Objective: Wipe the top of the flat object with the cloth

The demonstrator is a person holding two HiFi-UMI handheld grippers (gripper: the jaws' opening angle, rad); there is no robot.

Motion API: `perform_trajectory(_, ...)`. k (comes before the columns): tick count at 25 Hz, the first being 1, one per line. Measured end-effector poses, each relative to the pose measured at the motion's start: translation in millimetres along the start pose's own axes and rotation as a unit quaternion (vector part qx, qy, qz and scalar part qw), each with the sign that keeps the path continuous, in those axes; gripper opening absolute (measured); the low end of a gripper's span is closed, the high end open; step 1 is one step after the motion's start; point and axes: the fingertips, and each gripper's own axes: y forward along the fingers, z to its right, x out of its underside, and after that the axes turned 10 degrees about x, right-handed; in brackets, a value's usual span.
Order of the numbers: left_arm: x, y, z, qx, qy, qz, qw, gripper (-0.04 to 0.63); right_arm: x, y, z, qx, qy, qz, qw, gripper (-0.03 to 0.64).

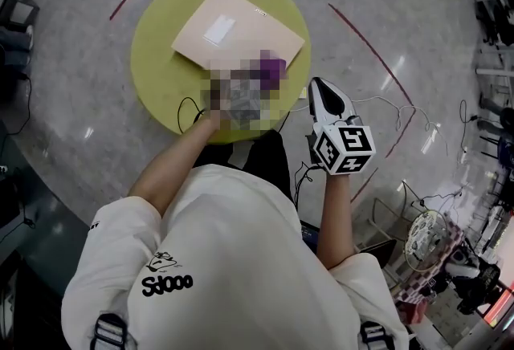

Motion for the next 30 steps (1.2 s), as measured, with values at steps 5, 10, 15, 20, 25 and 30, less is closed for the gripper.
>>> perform_trajectory(5,23,-23,-32,-0.045,-0.039,-0.006,0.9982,0.061,-2,9,-15,-0.016,-0.002,0.004,1.0,0.011)
perform_trajectory(10,57,-57,-75,-0.097,-0.094,-0.014,0.9907,0.061,-4,18,-32,-0.036,-0.006,0.0,0.999,0.011)
perform_trajectory(15,99,-94,-115,-0.15,-0.148,-0.02,0.9773,0.061,-5,27,-45,-0.05,-0.012,-0.003,0.999,0.009)
perform_trajectory(20,135,-129,-141,-0.198,-0.198,-0.041,0.959,0.061,-9,34,-52,-0.061,-0.018,-0.004,0.998,0.011)
perform_trajectory(25,154,-150,-144,-0.217,-0.226,-0.041,0.9489,0.061,-14,37,-64,-0.072,-0.022,-0.008,0.997,0.011)
perform_trajectory(30,155,-147,-133,-0.225,-0.233,-0.044,0.945,0.061,-14,30,-60,-0.084,-0.026,-0.01,0.996,0.011)
